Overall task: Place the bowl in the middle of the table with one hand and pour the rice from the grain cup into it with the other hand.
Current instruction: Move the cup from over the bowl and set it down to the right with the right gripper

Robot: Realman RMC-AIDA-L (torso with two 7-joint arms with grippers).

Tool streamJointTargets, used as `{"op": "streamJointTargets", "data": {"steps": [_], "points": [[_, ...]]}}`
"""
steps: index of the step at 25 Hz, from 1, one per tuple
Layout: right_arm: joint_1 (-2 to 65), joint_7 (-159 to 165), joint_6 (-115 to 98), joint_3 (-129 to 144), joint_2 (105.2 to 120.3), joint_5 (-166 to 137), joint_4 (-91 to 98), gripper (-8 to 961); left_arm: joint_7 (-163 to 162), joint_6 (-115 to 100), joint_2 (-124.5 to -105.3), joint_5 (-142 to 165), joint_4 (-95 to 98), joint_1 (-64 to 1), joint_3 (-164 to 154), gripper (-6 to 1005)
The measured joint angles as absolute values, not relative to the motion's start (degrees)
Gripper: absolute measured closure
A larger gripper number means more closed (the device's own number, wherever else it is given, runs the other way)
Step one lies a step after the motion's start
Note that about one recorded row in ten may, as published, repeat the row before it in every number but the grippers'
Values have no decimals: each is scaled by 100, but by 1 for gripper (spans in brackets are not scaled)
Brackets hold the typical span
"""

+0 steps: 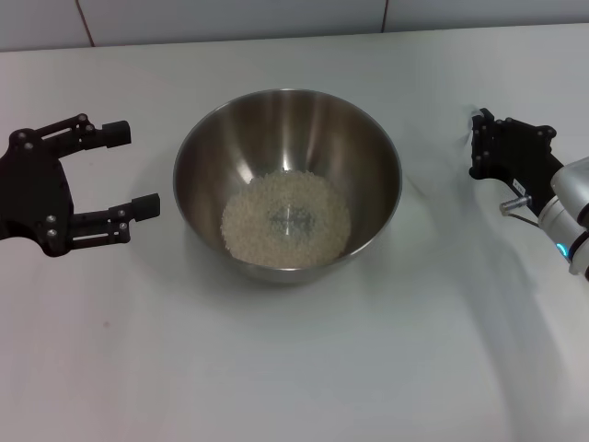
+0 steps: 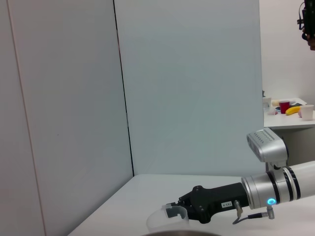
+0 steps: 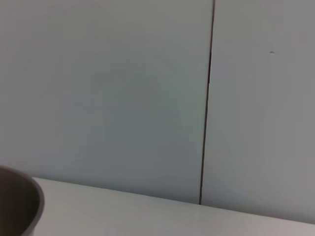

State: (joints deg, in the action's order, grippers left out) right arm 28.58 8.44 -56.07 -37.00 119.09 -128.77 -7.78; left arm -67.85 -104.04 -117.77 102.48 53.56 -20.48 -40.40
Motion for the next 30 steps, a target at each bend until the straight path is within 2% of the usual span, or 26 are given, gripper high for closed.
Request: {"op": "streamJointTargets", "data": {"steps": [10, 15, 21, 26, 30], "points": [[2861, 772, -5639, -3730, 11909, -12867, -834, 944, -6797, -10407, -11785, 10248, 5360, -2047, -4036, 170], [2865, 893, -5646, -3714, 11909, -12865, -825, 891, -6815, -10407, -11786, 10248, 5368, -2042, -4054, 170], [2836, 886, -5659, -3713, 11909, -12867, -835, 692, -6820, -10407, -11786, 10248, 5370, -2039, -4069, 170], [2823, 884, -5663, -3739, 11909, -12867, -835, 451, -6813, -10407, -11786, 10248, 5368, -2039, -4053, 170], [2817, 884, -5667, -3731, 11909, -12867, -835, 337, -6813, -10407, -11786, 10248, 5367, -2039, -4049, 170]]}}
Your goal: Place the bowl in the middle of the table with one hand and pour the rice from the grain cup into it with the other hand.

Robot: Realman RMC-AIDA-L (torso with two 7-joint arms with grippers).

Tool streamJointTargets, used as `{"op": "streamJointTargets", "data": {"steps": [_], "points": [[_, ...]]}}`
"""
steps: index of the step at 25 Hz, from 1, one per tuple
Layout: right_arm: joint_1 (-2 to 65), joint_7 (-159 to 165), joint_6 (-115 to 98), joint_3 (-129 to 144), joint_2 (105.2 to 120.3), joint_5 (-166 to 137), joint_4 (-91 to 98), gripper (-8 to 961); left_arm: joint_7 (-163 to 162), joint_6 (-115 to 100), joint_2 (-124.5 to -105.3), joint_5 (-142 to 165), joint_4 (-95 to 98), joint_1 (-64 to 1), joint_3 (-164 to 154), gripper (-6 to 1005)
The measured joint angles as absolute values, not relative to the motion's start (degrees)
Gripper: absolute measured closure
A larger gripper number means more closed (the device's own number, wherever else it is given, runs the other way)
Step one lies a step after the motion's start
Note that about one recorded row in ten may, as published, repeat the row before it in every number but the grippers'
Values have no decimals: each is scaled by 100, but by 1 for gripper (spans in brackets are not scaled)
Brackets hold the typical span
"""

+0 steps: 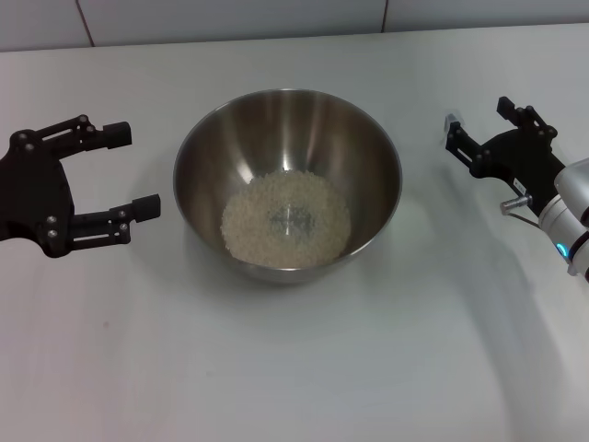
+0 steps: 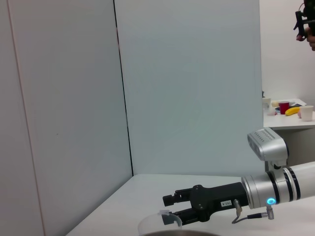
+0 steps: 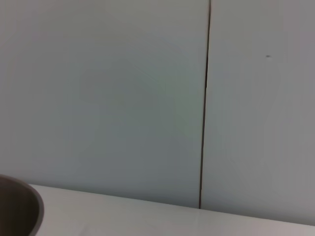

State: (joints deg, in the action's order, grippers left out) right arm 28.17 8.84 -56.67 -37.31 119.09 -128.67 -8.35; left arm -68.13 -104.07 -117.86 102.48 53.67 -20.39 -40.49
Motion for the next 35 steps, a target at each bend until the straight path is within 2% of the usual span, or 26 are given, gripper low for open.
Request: {"op": "streamJointTargets", "data": {"steps": [4, 9, 29, 35], "points": [[2807, 915, -5669, -3709, 11914, -12867, -837, 223, -6823, -10407, -11786, 10248, 5373, -2039, -4038, 170], [2699, 891, -5670, -3708, 11924, -12867, -942, 167, -6829, -10406, -11786, 10248, 5377, -2034, -4039, 170], [1791, 928, -6422, -3204, 11907, -12885, -1465, 170, -7000, -10346, -11787, 10249, 5485, -2099, -4046, 170], [1553, 936, -7458, -2886, 11889, -13136, -1480, 170, -6991, -10345, -11786, 10252, 5464, -2069, -4054, 170]]}}
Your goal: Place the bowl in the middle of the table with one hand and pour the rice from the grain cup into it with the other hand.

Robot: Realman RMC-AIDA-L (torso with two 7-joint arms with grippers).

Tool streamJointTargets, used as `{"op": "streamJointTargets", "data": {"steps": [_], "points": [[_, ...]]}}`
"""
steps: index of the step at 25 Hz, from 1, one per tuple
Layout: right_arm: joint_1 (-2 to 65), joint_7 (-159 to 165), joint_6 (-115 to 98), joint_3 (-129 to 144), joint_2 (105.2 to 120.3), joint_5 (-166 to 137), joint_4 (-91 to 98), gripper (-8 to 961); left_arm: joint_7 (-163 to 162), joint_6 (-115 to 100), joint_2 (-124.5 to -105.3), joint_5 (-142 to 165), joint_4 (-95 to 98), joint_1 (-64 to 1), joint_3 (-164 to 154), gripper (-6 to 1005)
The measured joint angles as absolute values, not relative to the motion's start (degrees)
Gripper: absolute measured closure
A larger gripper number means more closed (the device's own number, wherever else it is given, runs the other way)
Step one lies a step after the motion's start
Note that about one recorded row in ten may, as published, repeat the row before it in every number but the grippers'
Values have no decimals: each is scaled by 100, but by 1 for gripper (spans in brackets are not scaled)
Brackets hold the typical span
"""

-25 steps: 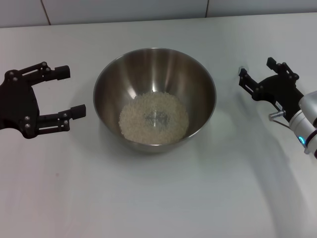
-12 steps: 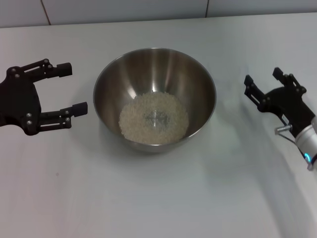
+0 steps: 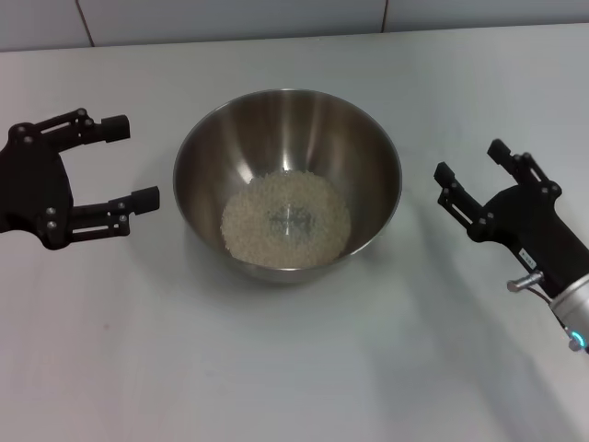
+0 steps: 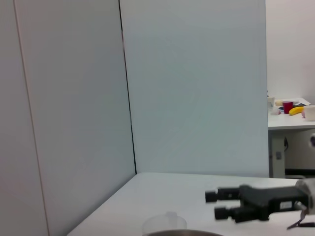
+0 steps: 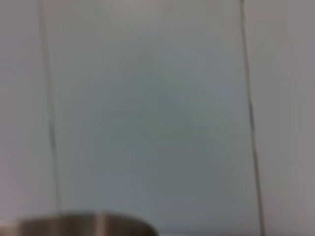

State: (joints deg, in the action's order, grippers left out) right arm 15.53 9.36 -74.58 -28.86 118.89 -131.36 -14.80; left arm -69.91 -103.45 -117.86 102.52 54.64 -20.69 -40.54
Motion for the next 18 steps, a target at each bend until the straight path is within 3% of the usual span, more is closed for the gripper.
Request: {"op": "streamJointTargets", "data": {"steps": [4, 11, 15, 18], "points": [[1544, 1133, -8169, -2877, 11779, -13739, -1405, 170, -6985, -10367, -11788, 10251, 5452, -2006, -4074, 170], [2167, 2748, -9408, -2874, 11194, -15362, -809, 171, -6978, -10395, -11793, 10256, 5441, -1932, -4091, 170], [2627, 3326, -9759, -2875, 11148, -15650, -197, 171, -6977, -10408, -11794, 10257, 5402, -1917, -4105, 170], [3080, 3626, -9875, -2866, 11230, -15937, 450, 171, -6965, -10415, -11795, 10258, 5314, -1912, -4139, 170]]}}
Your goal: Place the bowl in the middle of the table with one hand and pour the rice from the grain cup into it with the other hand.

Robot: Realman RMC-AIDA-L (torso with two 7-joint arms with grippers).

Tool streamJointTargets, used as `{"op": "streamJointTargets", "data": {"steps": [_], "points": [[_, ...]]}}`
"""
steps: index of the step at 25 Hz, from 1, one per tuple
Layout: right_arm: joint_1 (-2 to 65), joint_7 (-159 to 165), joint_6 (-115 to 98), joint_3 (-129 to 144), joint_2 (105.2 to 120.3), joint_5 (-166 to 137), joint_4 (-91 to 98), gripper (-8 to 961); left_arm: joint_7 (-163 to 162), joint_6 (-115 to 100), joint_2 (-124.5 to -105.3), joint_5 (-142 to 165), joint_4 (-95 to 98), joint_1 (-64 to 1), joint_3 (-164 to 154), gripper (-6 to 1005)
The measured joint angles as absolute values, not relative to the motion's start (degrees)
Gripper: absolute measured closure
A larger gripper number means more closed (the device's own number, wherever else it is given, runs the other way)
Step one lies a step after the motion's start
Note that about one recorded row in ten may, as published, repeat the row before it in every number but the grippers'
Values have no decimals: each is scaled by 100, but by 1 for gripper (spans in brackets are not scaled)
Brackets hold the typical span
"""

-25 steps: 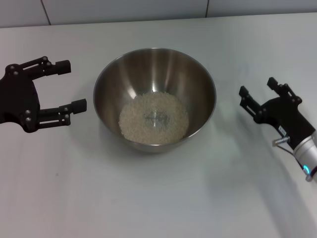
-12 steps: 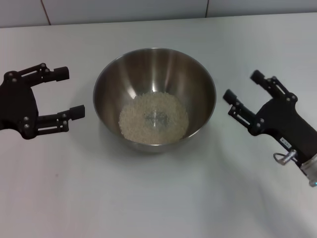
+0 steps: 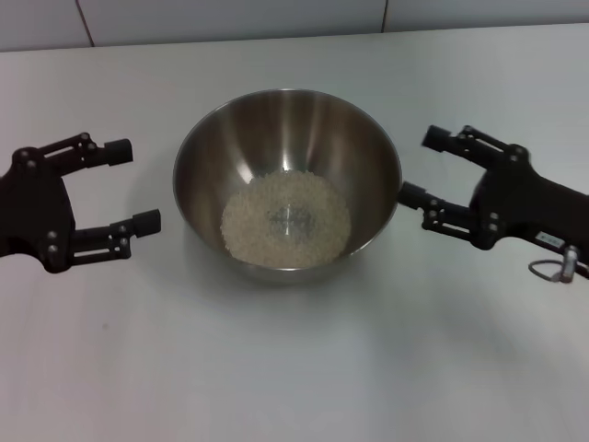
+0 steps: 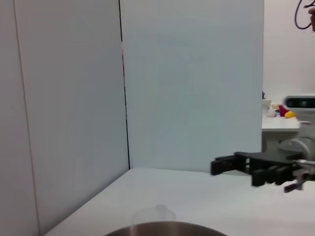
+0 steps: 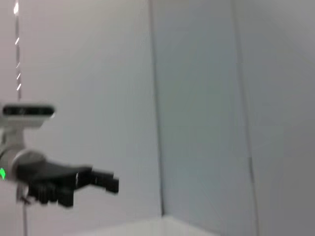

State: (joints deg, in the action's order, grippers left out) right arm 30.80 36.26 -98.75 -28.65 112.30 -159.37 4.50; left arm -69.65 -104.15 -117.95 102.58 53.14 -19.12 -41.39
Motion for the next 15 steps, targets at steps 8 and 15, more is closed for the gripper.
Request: {"op": "streamJointTargets", "data": {"steps": [8, 15], "points": [[4027, 4069, -10170, -2259, 11662, -16027, 1983, 171, -6846, -10424, -11796, 10258, 5183, -1833, -4253, 170], [4228, 3893, -10252, -2181, 11882, -16001, 2444, 171, -6829, -10442, -11799, 10257, 5133, -1811, -4312, 170]]}}
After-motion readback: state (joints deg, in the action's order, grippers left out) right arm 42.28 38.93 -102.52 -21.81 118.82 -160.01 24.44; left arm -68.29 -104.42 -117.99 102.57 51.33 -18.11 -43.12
